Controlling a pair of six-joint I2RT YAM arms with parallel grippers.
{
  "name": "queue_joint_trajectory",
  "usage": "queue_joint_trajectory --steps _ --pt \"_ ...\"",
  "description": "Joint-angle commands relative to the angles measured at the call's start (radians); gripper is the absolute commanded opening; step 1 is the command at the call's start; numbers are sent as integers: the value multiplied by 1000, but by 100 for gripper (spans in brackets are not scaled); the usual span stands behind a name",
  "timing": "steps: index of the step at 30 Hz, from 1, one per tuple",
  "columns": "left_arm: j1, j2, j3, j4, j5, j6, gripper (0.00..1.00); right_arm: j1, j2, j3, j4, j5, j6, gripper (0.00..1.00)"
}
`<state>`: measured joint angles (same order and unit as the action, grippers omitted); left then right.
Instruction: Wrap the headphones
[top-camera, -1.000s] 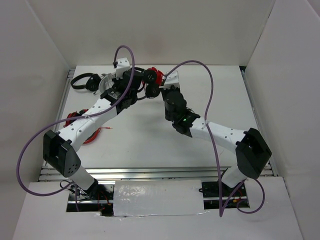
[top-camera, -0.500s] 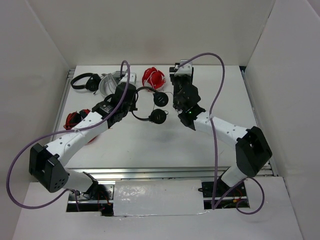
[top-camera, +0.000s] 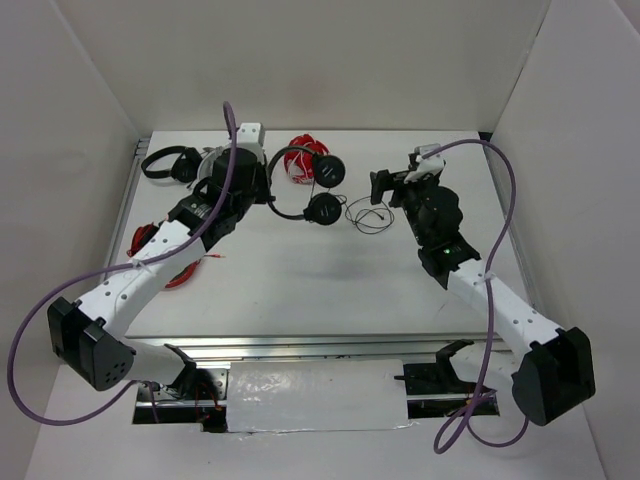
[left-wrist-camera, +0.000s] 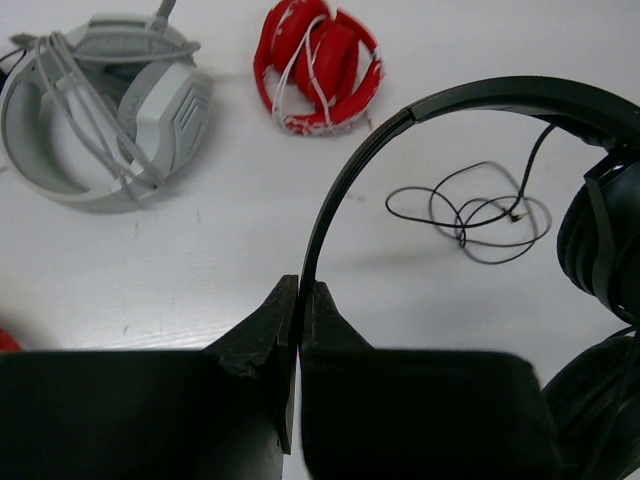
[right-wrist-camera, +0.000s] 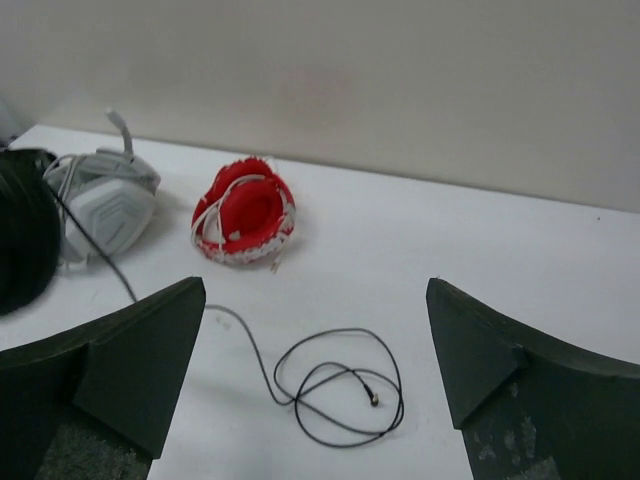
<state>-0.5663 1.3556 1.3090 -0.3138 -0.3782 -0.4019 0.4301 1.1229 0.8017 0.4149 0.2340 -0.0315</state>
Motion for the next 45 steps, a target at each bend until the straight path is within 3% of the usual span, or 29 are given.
queue_joint_trajectory --steps 1,4,9,12,19,25,28,33,39,45 --pt "14 -55 110 108 56 -54 0 -60 -55 -32 -105 -192 58 100" --pt "22 -50 217 82 67 -63 0 -113 -74 -90 -122 -321 44 100" --pt "25 -7 438 19 125 -43 0 -140 -25 -136 -103 -548 -187 100" --pt "25 39 564 -10 150 -43 0 -140 81 -63 -136 -623 -226 100" --pt "26 137 834 -82 182 -32 0 -142 371 167 -76 -642 -260 100" --pt "26 132 852 -70 141 -20 0 -67 472 266 -111 -765 -254 100" --pt "26 128 866 -76 114 -8 0 -28 492 239 -124 -719 -226 100" --pt "26 112 842 -76 69 14 0 -45 419 100 -2 -622 -91 100" --pt "26 80 777 -47 47 14 0 -59 371 76 -177 -662 -209 100" --pt "26 68 770 -42 47 14 0 -30 359 90 -258 -574 -286 100"
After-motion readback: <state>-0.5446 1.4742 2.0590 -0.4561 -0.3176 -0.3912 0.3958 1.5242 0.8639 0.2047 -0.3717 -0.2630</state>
